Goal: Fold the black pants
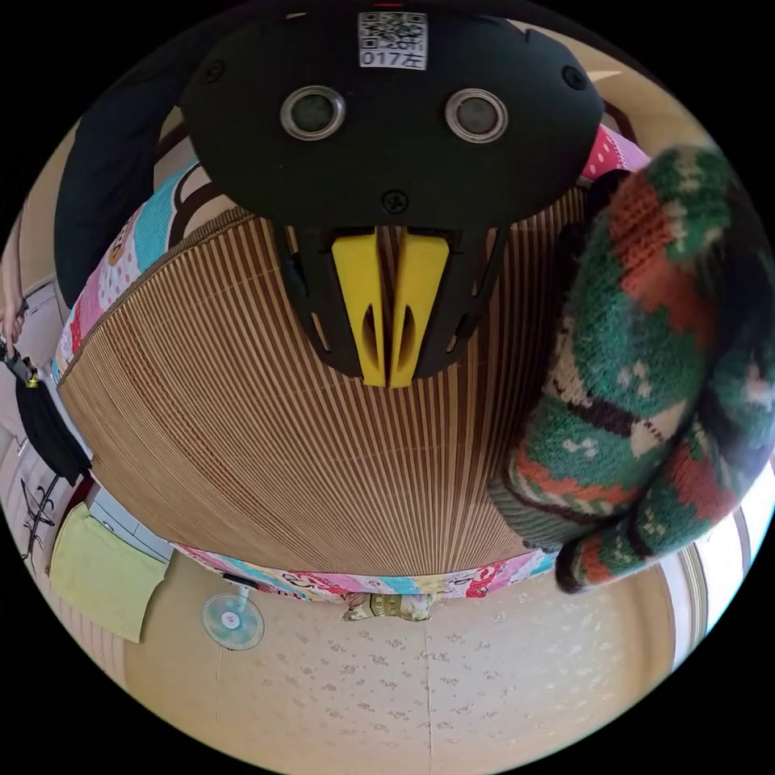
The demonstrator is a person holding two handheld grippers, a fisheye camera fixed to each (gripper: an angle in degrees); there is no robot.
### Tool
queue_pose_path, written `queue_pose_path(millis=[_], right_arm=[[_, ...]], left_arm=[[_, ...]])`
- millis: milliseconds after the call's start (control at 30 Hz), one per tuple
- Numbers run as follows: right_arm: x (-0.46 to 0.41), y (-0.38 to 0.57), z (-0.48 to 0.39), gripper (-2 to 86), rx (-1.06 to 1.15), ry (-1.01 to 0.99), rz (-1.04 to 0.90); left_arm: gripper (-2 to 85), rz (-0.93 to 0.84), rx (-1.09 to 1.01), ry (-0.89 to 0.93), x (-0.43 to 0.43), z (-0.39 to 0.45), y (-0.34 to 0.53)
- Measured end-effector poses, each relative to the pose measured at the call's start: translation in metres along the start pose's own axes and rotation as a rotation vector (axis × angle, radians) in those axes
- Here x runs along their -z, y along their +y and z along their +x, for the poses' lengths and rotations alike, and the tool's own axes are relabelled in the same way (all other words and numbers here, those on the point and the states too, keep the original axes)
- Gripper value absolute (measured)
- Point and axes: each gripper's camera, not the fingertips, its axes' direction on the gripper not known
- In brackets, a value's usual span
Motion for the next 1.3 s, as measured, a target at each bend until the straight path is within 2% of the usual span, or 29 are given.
queue_pose_path(millis=[133,233,333,400,467,567,667,733,800,900,1000,1067,1167,1300], right_arm=[[0.04,-0.065,0.056,7.4,-0.145,0.135,0.082],[0.054,-0.104,0.083,5.6,-0.18,0.249,0.092],[0.058,-0.127,0.101,2.6,-0.188,0.209,0.044],[0.071,-0.129,0.096,3.1,-0.221,0.173,0.091],[0.094,-0.128,0.073,6.8,-0.157,0.124,0.196],[0.122,-0.137,0.037,8.3,-0.087,0.257,0.288],[0.114,-0.167,0.039,10.3,-0.08,0.424,0.176],[0.085,-0.189,0.065,12.5,-0.104,0.468,-0.008],[0.055,-0.199,0.096,13.0,-0.176,0.373,-0.17],[0.046,-0.206,0.135,11.5,-0.357,0.176,-0.248],[0.056,-0.229,0.133,7.3,-0.333,0.171,-0.312],[0.074,-0.242,0.124,4.5,-0.319,0.164,-0.273],[0.102,-0.262,0.105,3.4,-0.27,0.034,-0.18],[0.104,-0.283,0.063,2.8,-0.165,-0.288,-0.122]], left_arm=[[-1.0,0.014,-0.023,-0.05,-0.012,-0.008,0.008],[-1.0,0.018,-0.042,-0.091,-0.021,-0.013,0.013],[-1.0,0.018,-0.045,-0.099,-0.029,-0.025,0.016],[-1.0,0.019,-0.039,-0.085,-0.033,-0.035,0.018],[-1.0,0.019,-0.035,-0.076,-0.038,-0.048,0.02],[-1.0,0.016,-0.033,-0.075,-0.045,-0.062,0.022],[-1.0,0.013,0.002,0.001,-0.051,-0.09,0.023],[-1.0,0.013,0.023,0.047,-0.054,-0.107,0.024],[-1.0,0.014,0.03,0.063,-0.056,-0.117,0.025],[-1.0,0.015,0.024,0.05,-0.06,-0.126,0.026],[-1.0,0.015,0.026,0.055,-0.063,-0.138,0.027],[-1.0,0.014,0.028,0.058,-0.066,-0.146,0.028],[-1.0,0.013,0.027,0.056,-0.068,-0.154,0.028],[-1.0,0.012,0.026,0.055,-0.071,-0.163,0.029]])
